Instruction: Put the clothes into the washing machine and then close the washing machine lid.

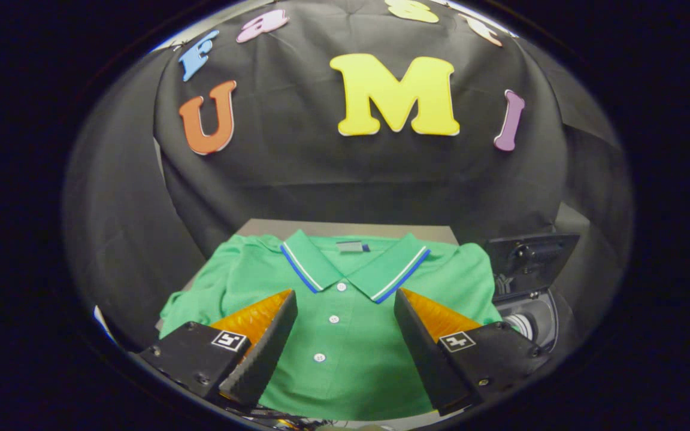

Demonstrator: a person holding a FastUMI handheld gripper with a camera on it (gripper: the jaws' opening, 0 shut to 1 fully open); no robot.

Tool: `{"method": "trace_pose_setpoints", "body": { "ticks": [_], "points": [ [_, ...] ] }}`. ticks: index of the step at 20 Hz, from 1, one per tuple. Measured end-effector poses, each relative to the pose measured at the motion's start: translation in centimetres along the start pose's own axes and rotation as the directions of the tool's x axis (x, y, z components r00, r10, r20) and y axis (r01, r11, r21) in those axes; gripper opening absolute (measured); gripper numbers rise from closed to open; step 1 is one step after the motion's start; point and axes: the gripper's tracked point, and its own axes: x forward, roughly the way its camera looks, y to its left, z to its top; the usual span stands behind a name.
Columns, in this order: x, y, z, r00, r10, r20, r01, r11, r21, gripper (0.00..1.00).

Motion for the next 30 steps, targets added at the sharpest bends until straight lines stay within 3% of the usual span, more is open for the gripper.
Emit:
{"method": "trace_pose_setpoints", "body": {
  "ticks": [9, 19, 24, 26, 30],
  "points": [
    [1.8, 0.6, -1.2, 0.997, -0.037, -0.062, 0.037, 0.999, -0.001, 0.99],
    [1.8, 0.6, -1.6, 0.996, 0.002, -0.089, -0.005, 1.000, -0.031, 0.92],
    [1.2, -0.2, -2.2, 0.997, 0.034, -0.073, -0.035, 0.999, -0.010, 0.25],
    [0.3, -0.5, -2.2, 0.996, 0.048, -0.072, -0.049, 0.999, -0.009, 0.12],
    [-1.9, -1.6, -3.4, 0.997, 0.064, -0.051, -0.065, 0.998, -0.019, 0.07]
  ]
}}
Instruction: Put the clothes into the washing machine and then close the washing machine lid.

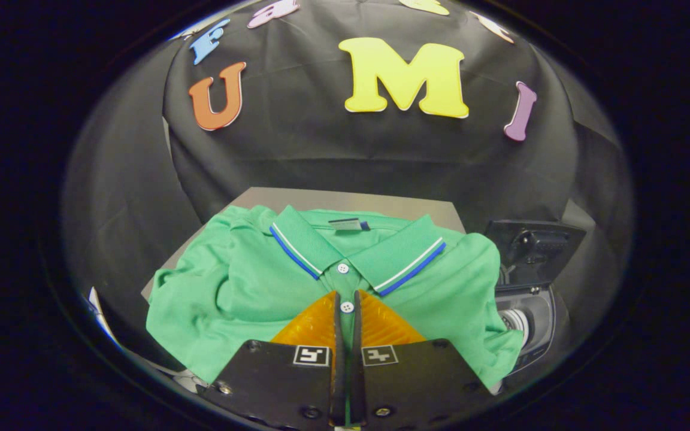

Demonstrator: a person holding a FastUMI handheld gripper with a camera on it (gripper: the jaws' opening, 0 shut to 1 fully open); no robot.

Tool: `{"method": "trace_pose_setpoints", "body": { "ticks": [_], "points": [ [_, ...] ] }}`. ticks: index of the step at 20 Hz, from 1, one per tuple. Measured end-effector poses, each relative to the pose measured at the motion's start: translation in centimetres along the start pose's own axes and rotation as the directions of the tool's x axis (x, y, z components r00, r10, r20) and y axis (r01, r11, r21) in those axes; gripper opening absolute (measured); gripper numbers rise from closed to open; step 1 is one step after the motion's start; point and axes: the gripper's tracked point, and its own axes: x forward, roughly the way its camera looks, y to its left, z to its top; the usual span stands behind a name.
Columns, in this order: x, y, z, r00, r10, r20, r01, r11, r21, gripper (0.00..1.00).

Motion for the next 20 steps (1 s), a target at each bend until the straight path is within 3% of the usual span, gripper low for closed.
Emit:
{"method": "trace_pose_setpoints", "body": {
  "ticks": [10, 15, 20],
  "points": [
    [-12.4, -4.6, 2.1, 0.980, 0.034, 0.196, -0.038, 0.999, 0.019, 0.06],
    [-19.2, -10.2, 4.6, 0.953, 0.013, 0.303, -0.033, 0.998, 0.062, 0.06],
    [-22.7, -17.3, 8.2, 0.918, -0.047, 0.395, 0.009, 0.995, 0.099, 0.06]
  ]
}}
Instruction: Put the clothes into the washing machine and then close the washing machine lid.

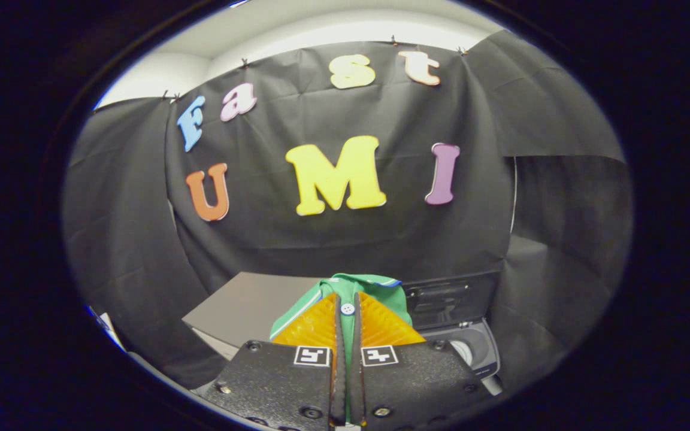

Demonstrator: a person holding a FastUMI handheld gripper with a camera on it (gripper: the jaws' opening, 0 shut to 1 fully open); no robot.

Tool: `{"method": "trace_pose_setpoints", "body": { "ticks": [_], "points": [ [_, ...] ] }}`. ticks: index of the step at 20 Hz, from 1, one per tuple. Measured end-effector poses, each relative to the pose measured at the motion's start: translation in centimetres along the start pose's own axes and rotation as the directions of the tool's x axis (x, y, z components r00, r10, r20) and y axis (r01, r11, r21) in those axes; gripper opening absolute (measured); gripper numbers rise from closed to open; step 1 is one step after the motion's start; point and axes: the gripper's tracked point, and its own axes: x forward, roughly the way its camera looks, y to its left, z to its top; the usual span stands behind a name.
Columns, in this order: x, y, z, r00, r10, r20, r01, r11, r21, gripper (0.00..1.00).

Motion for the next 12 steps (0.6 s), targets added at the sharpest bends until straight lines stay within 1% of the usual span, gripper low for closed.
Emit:
{"method": "trace_pose_setpoints", "body": {
  "ticks": [3, 6, 9, 12],
  "points": [
    [0.5, -4.7, 2.4, 0.999, -0.025, 0.032, 0.025, 1.000, 0.014, 0.06],
    [2.1, -9.2, 4.0, 0.998, -0.039, 0.046, 0.038, 0.999, 0.023, 0.06],
    [5.1, -12.6, 3.0, 1.000, -0.025, 0.009, 0.025, 1.000, 0.003, 0.06],
    [8.5, -15.2, 0.1, 0.998, -0.004, -0.058, 0.003, 1.000, -0.017, 0.06]
  ]
}}
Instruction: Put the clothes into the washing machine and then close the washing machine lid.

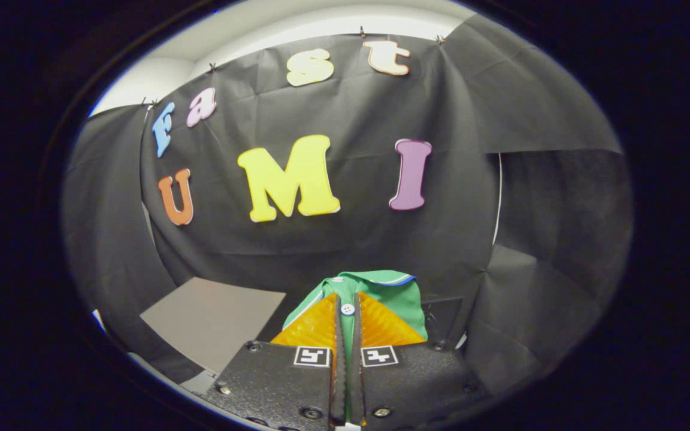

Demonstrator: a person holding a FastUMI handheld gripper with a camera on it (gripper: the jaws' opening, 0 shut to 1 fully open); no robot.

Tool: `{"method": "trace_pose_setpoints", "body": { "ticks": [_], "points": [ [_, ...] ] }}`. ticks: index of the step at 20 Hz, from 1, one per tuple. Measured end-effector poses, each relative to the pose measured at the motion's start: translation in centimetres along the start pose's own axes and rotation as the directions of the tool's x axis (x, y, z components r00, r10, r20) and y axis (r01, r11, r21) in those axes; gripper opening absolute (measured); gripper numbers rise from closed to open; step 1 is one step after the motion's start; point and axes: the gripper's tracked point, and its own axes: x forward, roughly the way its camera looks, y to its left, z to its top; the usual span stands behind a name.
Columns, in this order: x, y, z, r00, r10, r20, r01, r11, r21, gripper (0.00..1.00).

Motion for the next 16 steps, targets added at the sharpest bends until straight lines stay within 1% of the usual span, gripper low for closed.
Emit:
{"method": "trace_pose_setpoints", "body": {
  "ticks": [3, 7, 10, 16],
  "points": [
    [3.2, -1.8, -4.2, 0.995, 0.016, -0.098, -0.016, 1.000, 0.004, 0.06],
    [6.4, -3.1, -9.9, 0.976, 0.039, -0.216, -0.035, 0.999, 0.022, 0.06],
    [8.4, -4.0, -14.6, 0.951, 0.040, -0.307, -0.030, 0.999, 0.037, 0.06],
    [11.6, -5.7, -23.5, 0.894, 0.007, -0.447, 0.017, 0.999, 0.050, 0.06]
  ]
}}
